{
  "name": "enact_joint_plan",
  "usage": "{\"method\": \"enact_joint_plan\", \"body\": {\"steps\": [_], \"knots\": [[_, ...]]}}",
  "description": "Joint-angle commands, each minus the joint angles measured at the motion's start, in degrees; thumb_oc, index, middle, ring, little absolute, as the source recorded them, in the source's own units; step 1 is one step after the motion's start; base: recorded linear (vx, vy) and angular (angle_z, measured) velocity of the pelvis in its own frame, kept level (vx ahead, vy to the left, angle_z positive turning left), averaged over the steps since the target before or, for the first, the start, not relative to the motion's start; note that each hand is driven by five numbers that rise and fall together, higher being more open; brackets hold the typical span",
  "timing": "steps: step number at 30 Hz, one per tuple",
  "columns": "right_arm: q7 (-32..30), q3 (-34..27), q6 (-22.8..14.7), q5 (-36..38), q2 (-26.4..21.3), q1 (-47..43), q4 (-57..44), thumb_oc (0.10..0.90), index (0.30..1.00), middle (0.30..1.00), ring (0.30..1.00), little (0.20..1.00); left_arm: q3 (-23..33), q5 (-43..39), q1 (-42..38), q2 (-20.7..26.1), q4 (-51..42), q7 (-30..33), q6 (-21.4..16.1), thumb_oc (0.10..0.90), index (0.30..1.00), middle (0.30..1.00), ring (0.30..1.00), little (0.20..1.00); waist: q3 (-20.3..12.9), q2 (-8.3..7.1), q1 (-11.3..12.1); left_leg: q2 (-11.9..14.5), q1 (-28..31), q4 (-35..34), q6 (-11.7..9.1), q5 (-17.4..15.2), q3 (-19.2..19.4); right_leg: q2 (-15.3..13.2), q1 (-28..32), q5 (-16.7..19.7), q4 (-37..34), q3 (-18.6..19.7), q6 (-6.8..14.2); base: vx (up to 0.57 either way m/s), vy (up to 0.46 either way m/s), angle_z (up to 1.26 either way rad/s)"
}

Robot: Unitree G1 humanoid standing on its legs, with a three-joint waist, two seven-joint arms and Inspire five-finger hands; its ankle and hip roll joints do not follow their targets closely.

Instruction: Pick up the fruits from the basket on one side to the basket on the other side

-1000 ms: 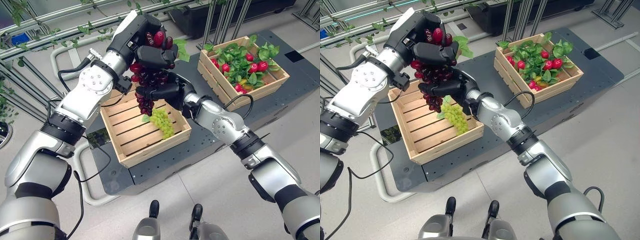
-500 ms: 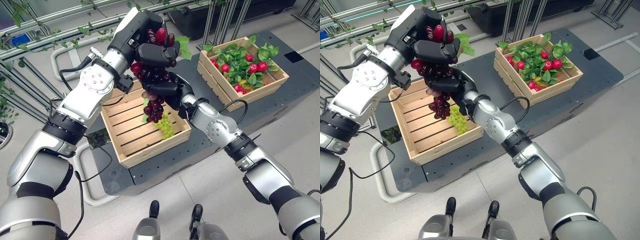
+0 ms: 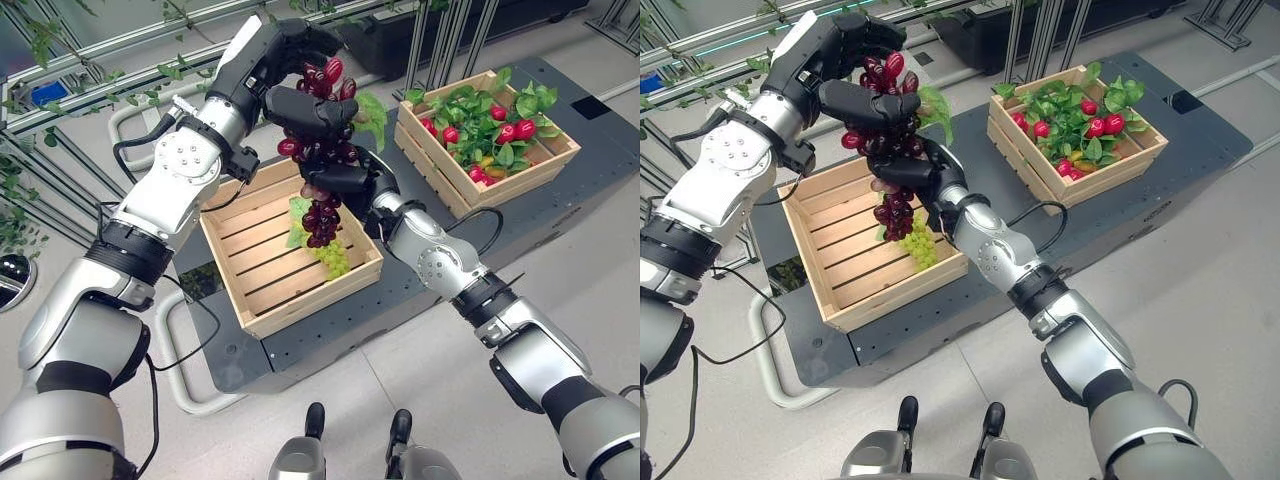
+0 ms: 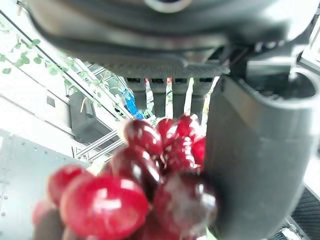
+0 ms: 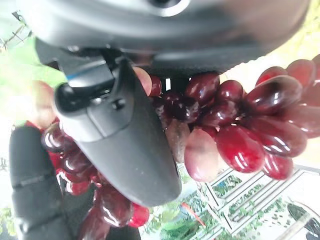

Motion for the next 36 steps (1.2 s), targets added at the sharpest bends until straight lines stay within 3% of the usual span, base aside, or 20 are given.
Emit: {"method": "enact_joint_plan", "body": {"steps": [1, 10, 17, 22, 27, 36], "knots": [[-0.5, -6.8, -13.4, -2.1, 3.5, 3.5, 2.2, 0.400, 0.300, 0.300, 0.300, 0.300, 4.9, 0.3, 5.9, -3.2, 9.8, 2.8, -6.1, 0.800, 0.900, 0.900, 0.900, 0.900, -20.9, 0.08, 0.8, -2.8, 0.6, -0.1, 1.9, -4.2, 0.4, -3.3, 2.9, -2.8, 0.1, 2.1, -0.3, 0.00, 0.000, 0.00], [0.3, -9.9, -14.5, -2.9, 0.3, 8.8, 1.3, 0.400, 0.300, 0.300, 0.300, 0.300, 8.7, 1.6, 12.1, -1.4, 7.9, 2.4, -6.7, 0.800, 0.900, 0.900, 0.900, 0.900, -20.6, 0.26, -0.4, -2.5, 0.8, -0.1, 2.0, -4.6, 1.4, -2.9, 2.6, -2.7, 0.1, 3.5, -0.5, -0.01, 0.009, -0.06], [1.0, -11.5, -15.9, -5.4, -1.1, 11.2, 0.8, 0.400, 0.300, 0.300, 0.300, 0.300, 12.9, -4.9, 14.8, -3.0, 5.7, 5.3, -10.4, 0.800, 0.900, 0.900, 0.900, 0.900, -20.4, 0.18, -1.1, -2.3, 1.0, -0.1, 1.8, -4.7, 2.1, -2.8, 2.4, -2.7, 0.1, 4.0, -0.6, 0.00, -0.001, 0.00], [0.7, -13.5, -16.3, -10.6, -1.4, 14.0, -3.5, 0.400, 0.300, 0.300, 0.300, 0.300, 17.5, -6.0, 20.2, -7.9, 0.0, 5.6, -12.3, 0.800, 0.900, 0.900, 0.900, 0.900, -20.0, -0.37, -1.9, -2.0, 1.2, -0.1, 1.9, -5.0, 2.3, -2.4, 2.2, -2.8, 0.1, 4.9, -0.9, -0.02, -0.014, -0.07], [0.8, -15.8, -16.0, -12.6, -1.5, 18.4, -9.3, 0.400, 0.300, 0.300, 0.300, 0.300, 20.1, -7.2, 26.6, -11.1, -6.2, 4.2, -11.6, 0.800, 0.900, 0.900, 0.900, 0.900, -19.8, -0.79, -2.6, -1.7, 1.5, -0.1, 2.1, -5.2, 3.0, -2.0, 2.1, -2.9, 0.1, 5.9, -1.1, -0.01, -0.022, -0.14], [2.9, -21.8, -14.2, -18.2, 0.5, 33.4, -19.9, 0.400, 0.300, 0.300, 0.300, 0.300, 21.4, -8.6, 44.0, -24.4, -21.5, 4.2, -8.9, 0.800, 0.900, 0.900, 0.900, 0.900, -18.3, -2.30, -4.8, -0.4, 2.9, -0.1, 2.7, -5.8, 4.6, -0.5, 2.4, -3.1, 0.1, 8.8, -1.6, -0.01, -0.052, -0.20]]}}
